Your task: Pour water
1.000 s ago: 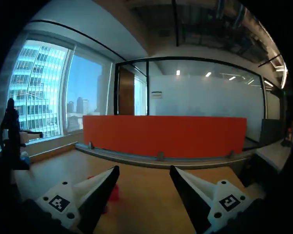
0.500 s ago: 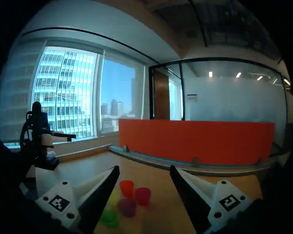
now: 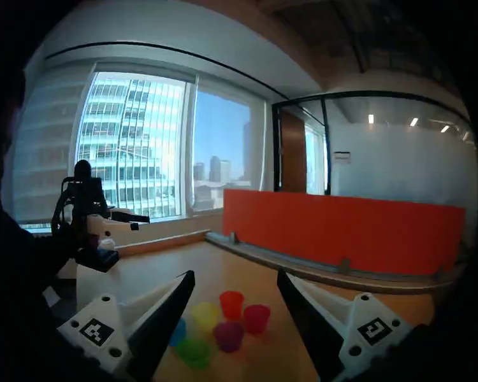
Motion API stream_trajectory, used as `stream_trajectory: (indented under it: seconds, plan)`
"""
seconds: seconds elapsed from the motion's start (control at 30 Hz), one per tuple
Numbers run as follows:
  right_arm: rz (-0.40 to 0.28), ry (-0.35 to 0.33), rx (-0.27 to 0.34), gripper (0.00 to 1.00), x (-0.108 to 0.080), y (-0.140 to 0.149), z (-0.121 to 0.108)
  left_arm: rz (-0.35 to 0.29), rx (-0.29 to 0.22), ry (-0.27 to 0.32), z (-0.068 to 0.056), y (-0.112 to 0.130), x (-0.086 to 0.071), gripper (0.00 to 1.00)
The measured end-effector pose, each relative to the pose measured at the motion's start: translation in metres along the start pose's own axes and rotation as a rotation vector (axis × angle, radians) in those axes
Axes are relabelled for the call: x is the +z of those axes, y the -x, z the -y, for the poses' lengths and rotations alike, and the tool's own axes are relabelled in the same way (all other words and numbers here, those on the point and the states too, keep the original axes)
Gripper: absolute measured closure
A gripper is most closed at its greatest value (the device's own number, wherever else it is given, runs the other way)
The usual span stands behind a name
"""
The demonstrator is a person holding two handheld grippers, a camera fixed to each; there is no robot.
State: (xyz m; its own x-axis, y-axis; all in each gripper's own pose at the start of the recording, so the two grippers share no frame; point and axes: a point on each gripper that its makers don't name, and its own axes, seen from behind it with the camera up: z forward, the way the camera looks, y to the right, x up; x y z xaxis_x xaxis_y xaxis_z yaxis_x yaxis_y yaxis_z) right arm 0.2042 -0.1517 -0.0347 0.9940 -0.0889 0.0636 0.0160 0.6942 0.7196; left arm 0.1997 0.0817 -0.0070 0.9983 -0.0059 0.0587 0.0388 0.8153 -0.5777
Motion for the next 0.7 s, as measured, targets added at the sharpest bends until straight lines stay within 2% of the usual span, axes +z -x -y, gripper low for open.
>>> stream_trajectory:
  seconds: [0.33,0.6,0.7]
  plan:
    - [0.106,-0.061,-0.032,0.0,-0.001,0.033,0.017,0.052,0.008,0.047,-0.005,0.024,0.001,0.06]
    - [0.151,-0.09,-0.044,0.0,-0.003,0.056,0.024,0.114,0.046,0.068,-0.008,0.054,0.004,0.06]
    - [0.166,-0.097,-0.042,0.0,-0.002,0.066,0.026,0.132,0.043,0.074,-0.01,0.066,0.004,0.06]
